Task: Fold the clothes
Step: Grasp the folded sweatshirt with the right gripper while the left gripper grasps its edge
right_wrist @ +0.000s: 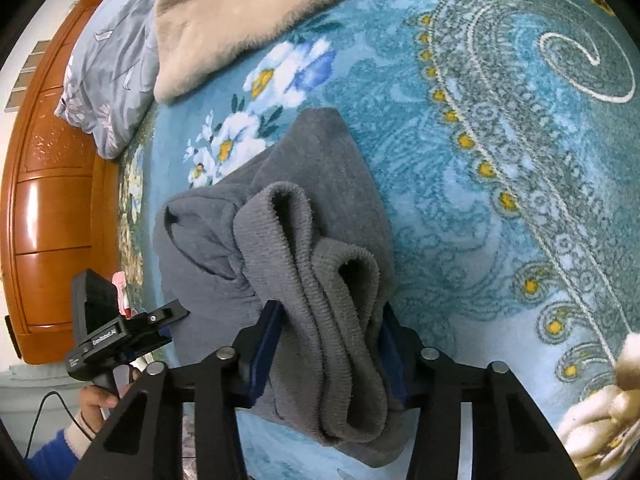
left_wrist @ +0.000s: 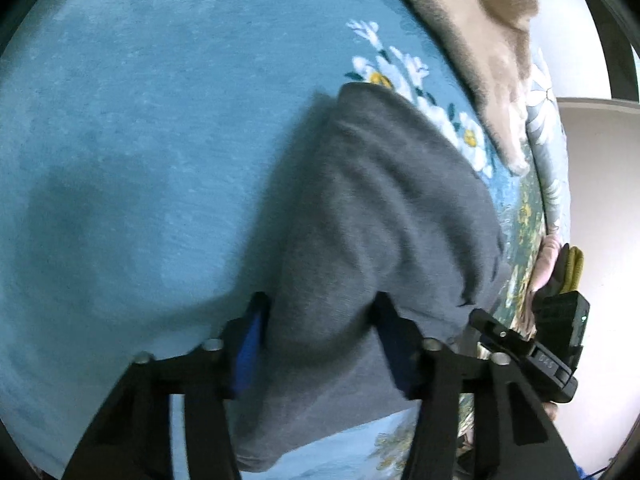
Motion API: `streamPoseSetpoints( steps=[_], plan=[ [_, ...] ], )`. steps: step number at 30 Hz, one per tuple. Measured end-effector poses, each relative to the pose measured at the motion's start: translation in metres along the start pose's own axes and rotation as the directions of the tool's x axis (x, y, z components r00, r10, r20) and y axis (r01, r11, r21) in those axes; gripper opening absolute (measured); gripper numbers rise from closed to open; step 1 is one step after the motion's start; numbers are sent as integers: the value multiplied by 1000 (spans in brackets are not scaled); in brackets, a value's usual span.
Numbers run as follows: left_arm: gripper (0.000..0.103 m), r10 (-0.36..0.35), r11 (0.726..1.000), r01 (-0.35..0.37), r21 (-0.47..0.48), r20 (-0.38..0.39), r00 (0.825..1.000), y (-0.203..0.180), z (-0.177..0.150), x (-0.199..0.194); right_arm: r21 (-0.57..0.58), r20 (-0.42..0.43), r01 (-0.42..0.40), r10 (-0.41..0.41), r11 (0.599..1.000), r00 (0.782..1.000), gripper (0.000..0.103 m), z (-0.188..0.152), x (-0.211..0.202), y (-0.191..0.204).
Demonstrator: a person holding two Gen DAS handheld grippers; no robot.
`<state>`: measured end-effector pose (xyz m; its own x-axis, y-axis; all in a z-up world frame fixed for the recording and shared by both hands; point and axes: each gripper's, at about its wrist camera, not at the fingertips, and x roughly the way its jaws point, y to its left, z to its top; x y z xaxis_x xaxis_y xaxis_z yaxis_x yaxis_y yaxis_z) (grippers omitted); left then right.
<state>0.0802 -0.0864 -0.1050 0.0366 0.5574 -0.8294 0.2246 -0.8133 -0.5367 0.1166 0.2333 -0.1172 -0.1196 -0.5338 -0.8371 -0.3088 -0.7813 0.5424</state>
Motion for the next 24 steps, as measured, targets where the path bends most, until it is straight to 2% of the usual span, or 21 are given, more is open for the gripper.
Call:
streamPoseSetpoints(
  steps=[3, 5, 8, 11, 14, 17, 24],
  plan=[
    [43, 8, 1000, -8, -20, 9, 1000, -1, -4, -2, 7, -2, -1, 1, 1000, 1000, 46, 0, -1, 0],
    [32, 34, 999, -34, -15, 24, 999, -5, -8, -5, 11, 2, 4, -4, 1000, 1000, 41, 0, -3, 1],
    [24, 77, 997, -77, -2, 54, 996, -16, -17, -12, 16, 17, 5, -5, 1000, 1000, 33, -2, -10, 5],
    [21, 107, 994, -106, -13, 84, 991, -28, -27, -21, 39, 20, -17, 16, 999, 1000, 30, -5, -17, 6],
    [20, 136, 991, -134, -22, 103, 985, -36, -34, -36, 27, 20, -28, 28, 999, 999, 28, -7, -28, 12],
    [20, 159, 987, -161, 3, 118, 980, -47, -53, -54, -10, 17, -30, 31, 999, 999, 27, -12, -48, 25],
    [20, 120, 988, -135, 75, 181, 976, -88, -90, -97, -66, 64, -29, 33, 997, 997, 27, -33, -114, 47]
  ],
)
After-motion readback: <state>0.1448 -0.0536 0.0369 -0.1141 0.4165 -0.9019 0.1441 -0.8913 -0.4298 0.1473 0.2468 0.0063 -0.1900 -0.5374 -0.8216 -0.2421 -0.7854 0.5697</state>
